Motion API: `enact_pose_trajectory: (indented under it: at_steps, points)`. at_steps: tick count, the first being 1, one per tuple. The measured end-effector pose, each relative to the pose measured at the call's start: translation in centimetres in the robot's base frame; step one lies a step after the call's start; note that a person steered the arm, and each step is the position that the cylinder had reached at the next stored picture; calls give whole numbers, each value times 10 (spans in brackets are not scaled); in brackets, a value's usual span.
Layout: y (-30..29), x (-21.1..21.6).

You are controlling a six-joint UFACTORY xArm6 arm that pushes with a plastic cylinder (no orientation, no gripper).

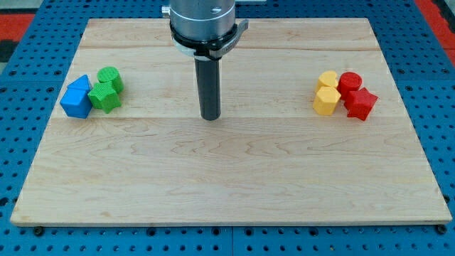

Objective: Move your arm below the yellow hexagon

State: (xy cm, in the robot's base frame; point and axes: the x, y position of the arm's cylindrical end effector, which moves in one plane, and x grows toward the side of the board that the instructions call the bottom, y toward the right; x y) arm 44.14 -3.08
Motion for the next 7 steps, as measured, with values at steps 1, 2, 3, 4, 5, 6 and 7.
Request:
enact_pose_trajectory:
  at_steps: [1,2,3,4,5,6,7]
  points:
    - [4,2]
    - [45,20]
    - [55,19]
    - [55,19]
    - [55,20]
    - [55,20]
    - [72,26]
